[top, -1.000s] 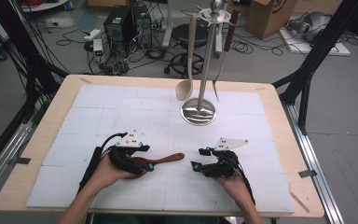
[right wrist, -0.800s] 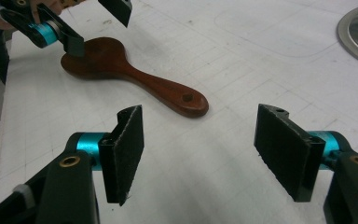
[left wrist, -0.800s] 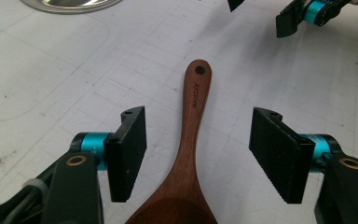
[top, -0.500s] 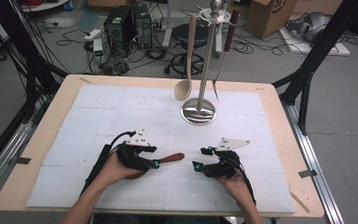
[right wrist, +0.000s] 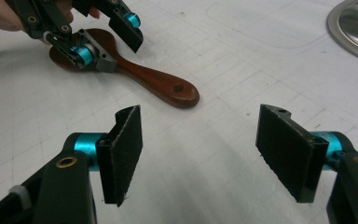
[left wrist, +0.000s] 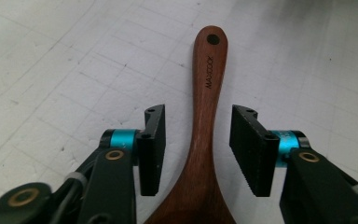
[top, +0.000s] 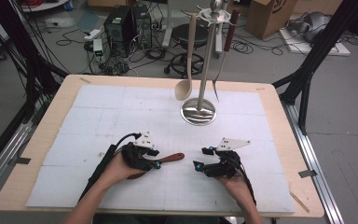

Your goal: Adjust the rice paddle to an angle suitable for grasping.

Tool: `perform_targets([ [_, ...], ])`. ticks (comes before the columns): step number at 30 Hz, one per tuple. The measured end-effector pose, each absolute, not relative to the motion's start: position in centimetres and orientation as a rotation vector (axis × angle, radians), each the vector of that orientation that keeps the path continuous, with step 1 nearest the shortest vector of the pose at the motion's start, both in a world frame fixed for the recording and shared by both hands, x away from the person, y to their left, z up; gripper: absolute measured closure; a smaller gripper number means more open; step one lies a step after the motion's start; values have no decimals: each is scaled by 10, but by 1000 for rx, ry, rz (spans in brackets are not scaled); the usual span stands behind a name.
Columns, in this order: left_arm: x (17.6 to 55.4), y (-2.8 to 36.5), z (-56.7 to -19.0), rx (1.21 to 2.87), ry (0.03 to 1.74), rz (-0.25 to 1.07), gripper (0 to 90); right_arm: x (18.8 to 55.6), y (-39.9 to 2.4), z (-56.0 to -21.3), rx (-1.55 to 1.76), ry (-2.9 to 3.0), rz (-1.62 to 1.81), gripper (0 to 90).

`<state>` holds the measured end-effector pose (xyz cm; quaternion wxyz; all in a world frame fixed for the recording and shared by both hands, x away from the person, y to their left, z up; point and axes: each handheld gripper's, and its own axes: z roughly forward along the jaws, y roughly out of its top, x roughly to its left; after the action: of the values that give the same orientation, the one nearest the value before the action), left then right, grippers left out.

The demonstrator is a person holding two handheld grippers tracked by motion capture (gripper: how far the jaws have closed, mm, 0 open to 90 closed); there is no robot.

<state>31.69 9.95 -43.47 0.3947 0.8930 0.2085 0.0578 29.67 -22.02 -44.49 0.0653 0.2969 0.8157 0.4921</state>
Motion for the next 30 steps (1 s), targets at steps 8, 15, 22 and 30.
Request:
perform_targets([
  [8, 317, 95, -439, 2306, 502, 144, 678, 297, -219, -446, 893, 2465, 1468, 309],
  [15, 317, 95, -441, 2320, 494, 148, 745, 296, -216, -447, 886, 2476, 1453, 302],
  [22, 317, 95, -440, 2318, 483, 143, 772, 294, -214, -448, 890, 2479, 1446, 284],
  [30, 316, 95, -439, 2325, 481, 155, 779, 295, -207, -449, 868, 2499, 1443, 290],
])
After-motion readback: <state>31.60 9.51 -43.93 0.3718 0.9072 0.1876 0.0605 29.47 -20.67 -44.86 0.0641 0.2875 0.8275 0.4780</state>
